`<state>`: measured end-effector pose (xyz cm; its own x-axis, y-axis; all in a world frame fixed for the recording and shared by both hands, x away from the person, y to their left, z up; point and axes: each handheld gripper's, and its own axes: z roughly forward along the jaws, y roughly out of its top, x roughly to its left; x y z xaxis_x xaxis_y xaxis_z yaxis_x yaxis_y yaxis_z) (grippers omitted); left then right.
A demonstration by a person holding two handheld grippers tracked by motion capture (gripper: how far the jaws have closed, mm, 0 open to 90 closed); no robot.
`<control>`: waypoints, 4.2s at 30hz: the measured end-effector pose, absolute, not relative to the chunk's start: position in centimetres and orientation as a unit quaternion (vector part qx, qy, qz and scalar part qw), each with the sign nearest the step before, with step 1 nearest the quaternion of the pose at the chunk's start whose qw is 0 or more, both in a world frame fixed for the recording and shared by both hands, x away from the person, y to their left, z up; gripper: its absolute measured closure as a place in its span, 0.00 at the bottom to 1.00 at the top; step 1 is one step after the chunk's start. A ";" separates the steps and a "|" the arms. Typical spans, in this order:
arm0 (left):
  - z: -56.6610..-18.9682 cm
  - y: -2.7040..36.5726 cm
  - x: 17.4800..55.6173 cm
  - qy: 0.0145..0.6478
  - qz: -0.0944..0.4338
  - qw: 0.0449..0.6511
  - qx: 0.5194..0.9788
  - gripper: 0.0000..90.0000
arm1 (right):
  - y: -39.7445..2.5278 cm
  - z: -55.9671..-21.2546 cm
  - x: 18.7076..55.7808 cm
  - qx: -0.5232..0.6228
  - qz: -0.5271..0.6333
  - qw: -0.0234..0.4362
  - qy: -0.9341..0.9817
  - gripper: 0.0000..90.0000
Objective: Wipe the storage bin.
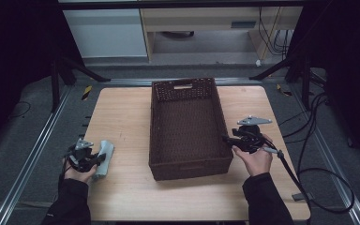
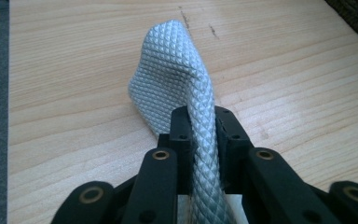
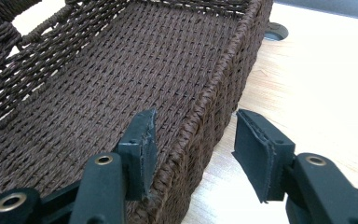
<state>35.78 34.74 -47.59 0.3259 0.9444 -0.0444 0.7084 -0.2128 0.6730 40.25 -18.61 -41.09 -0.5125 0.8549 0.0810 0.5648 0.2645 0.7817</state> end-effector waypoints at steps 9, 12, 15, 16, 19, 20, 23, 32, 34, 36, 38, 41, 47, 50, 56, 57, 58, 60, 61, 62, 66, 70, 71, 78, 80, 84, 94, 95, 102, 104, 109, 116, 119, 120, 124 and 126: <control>-47.4 34.6 35.7 0.540 0.197 0.315 0.755 0.68 | -18.7 -41.0 40.2 0.459 0.399 0.183 0.772 0.54; -47.0 34.5 35.5 0.538 0.203 0.322 0.752 0.62 | -18.8 -40.9 40.2 0.459 0.400 0.183 0.772 0.54; -46.3 34.3 35.3 0.532 0.212 0.331 0.750 0.59 | -18.8 -40.9 40.2 0.459 0.400 0.183 0.772 0.54; -46.0 34.3 35.2 0.532 0.211 0.334 0.749 0.58 | -18.8 -40.9 40.2 0.459 0.400 0.183 0.771 0.54; -45.1 34.2 35.0 0.528 0.217 0.343 0.746 0.57 | -18.9 -40.7 40.1 0.459 0.401 0.186 0.770 0.54; -44.6 34.2 34.9 0.530 0.213 0.350 0.743 0.56 | -19.0 -40.6 40.1 0.459 0.402 0.186 0.770 0.54; -43.8 34.1 34.7 0.526 0.215 0.355 0.742 0.56 | -19.0 -40.5 40.0 0.460 0.402 0.186 0.769 0.54; -40.9 32.0 35.4 0.499 0.212 0.391 0.744 0.55 | -18.8 -40.2 40.3 0.457 0.404 0.183 0.771 0.61; -40.2 30.9 35.8 0.487 0.211 0.398 0.748 0.55 | -18.6 -40.2 40.4 0.453 0.403 0.185 0.773 0.64; -39.5 29.3 36.4 0.472 0.206 0.407 0.754 0.55 | -18.4 -40.4 40.6 0.453 0.399 0.182 0.776 0.65; -39.1 28.1 36.8 0.463 0.200 0.413 0.758 0.55 | -18.1 -40.5 40.7 0.452 0.397 0.181 0.778 0.67; -38.8 26.4 37.4 0.448 0.194 0.422 0.764 0.55 | -17.9 -40.7 40.9 0.452 0.394 0.178 0.781 0.69; -39.0 22.9 38.4 0.422 0.181 0.422 0.782 0.56 | -17.7 -40.8 40.8 0.450 0.385 0.188 0.783 0.78; -39.3 21.8 38.7 0.413 0.176 0.421 0.788 0.57 | -17.7 -40.9 40.8 0.451 0.382 0.194 0.783 0.80; -39.9 20.6 38.9 0.405 0.164 0.417 0.797 0.59 | -17.7 -40.9 40.9 0.455 0.384 0.194 0.780 0.82; -40.0 20.5 38.9 0.404 0.161 0.416 0.799 0.61 | -17.7 -40.9 41.0 0.455 0.384 0.196 0.779 0.82; -40.1 20.3 39.0 0.403 0.159 0.415 0.800 0.61 | -17.7 -40.9 41.0 0.456 0.383 0.198 0.778 0.82; -40.5 20.1 39.0 0.403 0.152 0.411 0.803 0.65 | -17.6 -41.0 41.0 0.458 0.382 0.203 0.777 0.83; -40.6 20.0 39.0 0.401 0.148 0.409 0.806 0.67 | -17.6 -41.0 41.0 0.458 0.382 0.204 0.776 0.83; -40.7 19.9 39.0 0.401 0.148 0.408 0.807 0.68 | -17.7 -40.9 41.0 0.458 0.383 0.204 0.776 0.83; -40.8 19.8 38.7 0.402 0.157 0.407 0.805 0.69 | -17.9 -40.6 40.7 0.459 0.385 0.200 0.776 0.78; -40.7 19.5 38.1 0.402 0.160 0.407 0.804 0.71 | -18.5 -39.8 39.8 0.461 0.380 0.199 0.777 0.75; -40.7 19.3 37.8 0.402 0.160 0.408 0.804 0.71 | -18.5 -39.7 39.7 0.460 0.378 0.198 0.779 0.75; -40.6 18.8 36.8 0.389 0.154 0.411 0.810 0.69 | -18.6 -40.5 39.1 0.462 0.354 0.196 0.789 0.83; -40.4 18.8 36.9 0.384 0.149 0.411 0.813 0.68 | -18.7 -40.6 39.2 0.467 0.354 0.195 0.786 0.84; -39.8 18.9 37.5 0.381 0.160 0.423 0.807 0.63 | -19.3 -40.7 39.8 0.477 0.364 0.189 0.777 0.87; -40.1 18.9 37.7 0.374 0.163 0.428 0.806 0.60 | -19.9 -40.4 40.3 0.487 0.351 0.208 0.772 0.81; -40.1 19.1 37.8 0.376 0.163 0.428 0.805 0.60 | -20.0 -40.3 40.0 0.488 0.348 0.209 0.773 0.80; -39.9 20.7 38.3 0.395 0.174 0.426 0.795 0.58 | -19.9 -40.7 40.0 0.493 0.332 0.199 0.779 0.88; -40.0 21.1 38.6 0.401 0.175 0.425 0.792 0.58 | -20.0 -40.7 40.2 0.499 0.333 0.196 0.776 0.89; -40.5 22.2 39.2 0.416 0.175 0.416 0.790 0.57 | -20.4 -40.7 41.1 0.508 0.328 0.209 0.769 0.90; -40.6 23.1 39.7 0.428 0.179 0.411 0.785 0.57 | -20.9 -40.8 42.3 0.516 0.324 0.218 0.762 0.90; -40.7 23.2 39.8 0.428 0.179 0.409 0.786 0.57 | -21.1 -41.0 42.6 0.518 0.328 0.226 0.757 0.87; -40.8 23.2 39.8 0.428 0.179 0.408 0.786 0.56 | -21.1 -41.0 42.5 0.518 0.328 0.228 0.756 0.85; -40.9 23.6 39.9 0.430 0.184 0.399 0.788 0.56 | -21.5 -40.5 41.8 0.517 0.340 0.234 0.750 0.77; -40.9 23.9 40.0 0.434 0.185 0.403 0.784 0.55 | -21.6 -40.2 41.3 0.516 0.336 0.235 0.752 0.79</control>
